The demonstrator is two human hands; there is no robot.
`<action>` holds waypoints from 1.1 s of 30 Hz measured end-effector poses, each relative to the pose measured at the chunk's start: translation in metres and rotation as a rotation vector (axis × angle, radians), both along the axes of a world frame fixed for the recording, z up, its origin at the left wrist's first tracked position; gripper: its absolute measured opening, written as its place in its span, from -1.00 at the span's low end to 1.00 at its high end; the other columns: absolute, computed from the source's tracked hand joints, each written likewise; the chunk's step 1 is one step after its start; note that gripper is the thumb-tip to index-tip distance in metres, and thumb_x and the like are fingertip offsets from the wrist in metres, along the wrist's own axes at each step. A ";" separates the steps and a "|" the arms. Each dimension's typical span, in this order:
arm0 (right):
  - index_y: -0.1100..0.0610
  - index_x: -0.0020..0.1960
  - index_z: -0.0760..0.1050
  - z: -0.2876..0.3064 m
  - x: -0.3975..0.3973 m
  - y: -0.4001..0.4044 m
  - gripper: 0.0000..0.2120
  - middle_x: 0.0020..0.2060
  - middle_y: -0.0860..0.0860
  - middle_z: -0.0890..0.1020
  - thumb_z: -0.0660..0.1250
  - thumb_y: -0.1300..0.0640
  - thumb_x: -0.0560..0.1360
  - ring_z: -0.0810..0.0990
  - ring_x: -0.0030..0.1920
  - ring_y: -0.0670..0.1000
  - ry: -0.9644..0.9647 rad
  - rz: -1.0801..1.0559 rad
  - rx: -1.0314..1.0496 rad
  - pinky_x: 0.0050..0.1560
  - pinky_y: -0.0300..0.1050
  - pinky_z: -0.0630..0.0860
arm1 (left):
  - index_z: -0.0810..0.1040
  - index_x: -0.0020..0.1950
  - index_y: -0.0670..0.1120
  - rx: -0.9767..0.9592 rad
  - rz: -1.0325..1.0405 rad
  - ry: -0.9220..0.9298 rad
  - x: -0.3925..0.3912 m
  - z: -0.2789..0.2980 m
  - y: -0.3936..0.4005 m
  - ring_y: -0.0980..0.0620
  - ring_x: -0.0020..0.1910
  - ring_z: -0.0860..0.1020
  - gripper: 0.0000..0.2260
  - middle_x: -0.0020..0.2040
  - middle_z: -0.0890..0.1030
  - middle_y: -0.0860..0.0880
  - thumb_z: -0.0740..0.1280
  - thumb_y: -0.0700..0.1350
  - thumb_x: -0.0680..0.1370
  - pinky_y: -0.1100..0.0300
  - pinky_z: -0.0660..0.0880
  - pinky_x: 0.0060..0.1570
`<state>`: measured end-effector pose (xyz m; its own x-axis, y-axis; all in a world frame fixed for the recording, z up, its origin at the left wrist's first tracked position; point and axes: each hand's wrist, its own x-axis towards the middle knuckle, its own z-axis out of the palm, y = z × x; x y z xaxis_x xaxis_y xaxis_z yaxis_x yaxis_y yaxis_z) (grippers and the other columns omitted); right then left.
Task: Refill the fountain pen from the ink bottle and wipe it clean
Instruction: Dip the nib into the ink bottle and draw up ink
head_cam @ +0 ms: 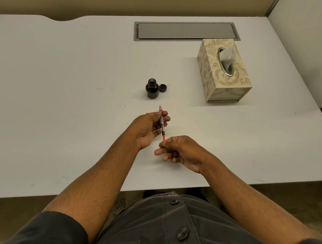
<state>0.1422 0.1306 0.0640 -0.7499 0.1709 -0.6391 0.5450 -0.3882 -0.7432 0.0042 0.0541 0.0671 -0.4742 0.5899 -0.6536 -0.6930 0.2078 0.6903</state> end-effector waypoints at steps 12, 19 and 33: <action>0.19 0.11 0.60 0.000 0.002 0.000 -0.77 -0.02 0.13 0.72 0.30 0.07 0.57 0.58 -0.30 -0.05 -0.027 -0.008 -0.011 -0.24 -0.20 0.43 | 0.62 -0.01 -0.10 0.000 0.004 0.002 0.001 -0.003 0.001 0.03 -0.03 0.58 -0.80 -0.09 0.67 -0.04 0.20 -0.12 0.63 0.12 0.41 0.13; 0.15 -0.12 0.56 -0.001 0.002 -0.001 -0.90 -0.06 0.15 0.73 0.37 0.14 0.54 0.61 -0.35 -0.07 -0.022 -0.011 0.068 -0.33 -0.24 0.43 | 0.62 0.01 -0.10 -0.021 -0.006 0.019 0.004 -0.002 0.001 0.01 0.00 0.58 -0.80 -0.07 0.67 -0.05 0.20 -0.12 0.63 0.13 0.42 0.04; 0.23 0.16 0.57 0.001 0.004 0.000 -0.75 0.02 0.18 0.71 0.19 0.14 0.62 0.62 -0.28 -0.02 0.000 -0.046 -0.129 -0.29 -0.23 0.47 | 0.62 0.00 -0.08 -0.020 -0.013 0.037 -0.001 0.002 -0.001 0.04 -0.02 0.57 -0.80 -0.08 0.67 -0.03 0.20 -0.13 0.63 0.15 0.40 0.03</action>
<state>0.1462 0.1302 0.0654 -0.7431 0.1221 -0.6580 0.5242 -0.5050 -0.6857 0.0037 0.0528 0.0695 -0.4906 0.5832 -0.6475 -0.6642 0.2307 0.7111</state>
